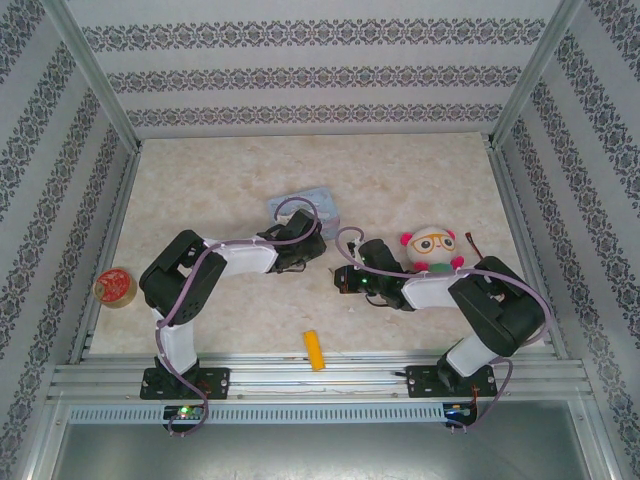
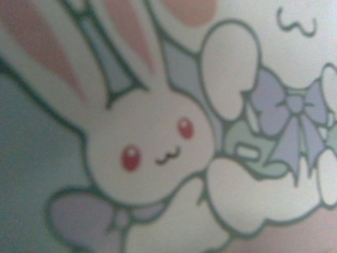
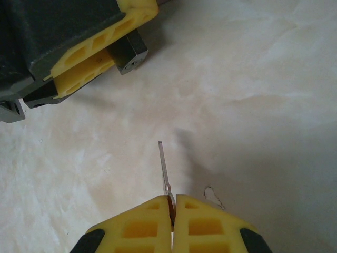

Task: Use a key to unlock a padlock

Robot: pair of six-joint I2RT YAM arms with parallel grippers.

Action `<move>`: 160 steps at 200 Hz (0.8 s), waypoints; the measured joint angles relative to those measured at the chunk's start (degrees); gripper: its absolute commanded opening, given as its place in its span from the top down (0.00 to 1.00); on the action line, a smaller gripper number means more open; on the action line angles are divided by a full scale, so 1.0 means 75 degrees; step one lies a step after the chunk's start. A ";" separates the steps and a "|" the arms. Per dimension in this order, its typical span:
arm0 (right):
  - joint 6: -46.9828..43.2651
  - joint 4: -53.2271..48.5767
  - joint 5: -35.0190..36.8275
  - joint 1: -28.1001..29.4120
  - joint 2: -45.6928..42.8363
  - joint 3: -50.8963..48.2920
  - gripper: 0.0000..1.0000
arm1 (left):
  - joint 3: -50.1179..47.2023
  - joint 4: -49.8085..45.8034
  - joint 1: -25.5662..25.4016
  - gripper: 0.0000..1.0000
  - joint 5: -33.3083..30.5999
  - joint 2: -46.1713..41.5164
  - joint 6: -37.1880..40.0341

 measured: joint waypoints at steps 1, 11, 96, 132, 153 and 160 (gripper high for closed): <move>0.0000 0.0000 0.0000 0.0000 0.0003 0.0000 1.00 | -0.0006 0.0009 0.0000 1.00 0.0000 -0.0003 0.0000; 0.0000 0.0000 -0.0003 0.0000 0.0020 0.0012 1.00 | -0.0061 0.0111 0.0000 1.00 0.0003 -0.0015 -0.0003; 0.0000 0.0248 -0.0026 -0.0020 0.0047 0.0035 1.00 | -0.0085 0.0289 0.0000 1.00 0.0213 -0.0020 -0.0006; 0.0064 0.0495 -0.0090 -0.0020 0.0259 0.0041 1.00 | -0.0085 0.0309 0.0000 1.00 0.0233 -0.0020 -0.0029; 0.0122 0.0650 -0.0117 -0.0020 0.0379 0.0061 1.00 | -0.0085 0.0312 0.0000 1.00 0.0259 -0.0020 -0.0052; 0.0137 0.0691 -0.0114 -0.0020 0.0414 0.0076 1.00 | -0.0085 0.0312 0.0000 1.00 0.0265 -0.0020 -0.0055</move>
